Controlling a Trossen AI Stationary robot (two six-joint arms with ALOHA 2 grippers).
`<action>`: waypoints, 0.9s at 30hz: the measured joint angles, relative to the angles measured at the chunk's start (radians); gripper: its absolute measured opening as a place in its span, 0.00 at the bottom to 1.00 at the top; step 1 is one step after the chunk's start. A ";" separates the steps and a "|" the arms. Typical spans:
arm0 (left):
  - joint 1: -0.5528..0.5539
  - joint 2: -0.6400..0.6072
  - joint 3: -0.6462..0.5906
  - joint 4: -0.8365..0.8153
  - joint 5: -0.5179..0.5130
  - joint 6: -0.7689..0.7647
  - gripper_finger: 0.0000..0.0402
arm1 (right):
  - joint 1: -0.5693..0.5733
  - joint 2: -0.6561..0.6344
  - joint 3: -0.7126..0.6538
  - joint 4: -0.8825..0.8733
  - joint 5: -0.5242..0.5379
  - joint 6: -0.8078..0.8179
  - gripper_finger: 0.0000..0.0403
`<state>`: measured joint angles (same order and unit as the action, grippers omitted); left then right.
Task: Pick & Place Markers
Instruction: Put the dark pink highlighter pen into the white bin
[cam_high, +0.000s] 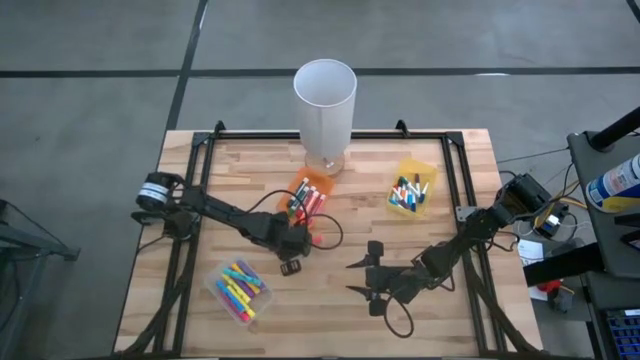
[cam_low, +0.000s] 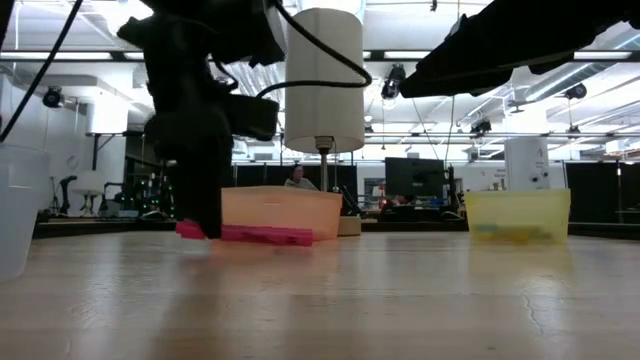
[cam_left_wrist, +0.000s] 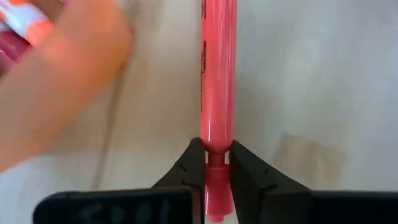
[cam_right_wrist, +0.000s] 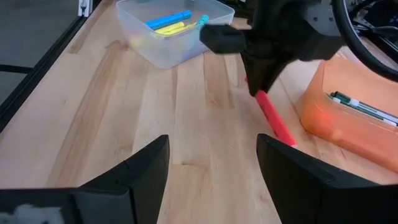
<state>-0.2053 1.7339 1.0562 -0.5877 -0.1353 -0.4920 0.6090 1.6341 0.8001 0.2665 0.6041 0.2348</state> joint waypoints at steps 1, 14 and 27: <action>-0.003 -0.001 0.012 -0.022 0.018 0.000 0.10 | 0.000 0.000 0.000 0.000 0.000 0.000 0.58; -0.135 -0.092 0.220 -0.297 0.037 -0.069 0.04 | 0.000 0.000 -0.006 -0.003 0.000 -0.003 0.58; -0.162 -0.093 0.248 -0.295 -0.049 -0.069 0.03 | 0.002 0.000 -0.009 -0.024 -0.002 -0.032 0.58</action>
<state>-0.3676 1.6404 1.3045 -0.8824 -0.1846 -0.5612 0.6109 1.6337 0.7911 0.2426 0.6022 0.2026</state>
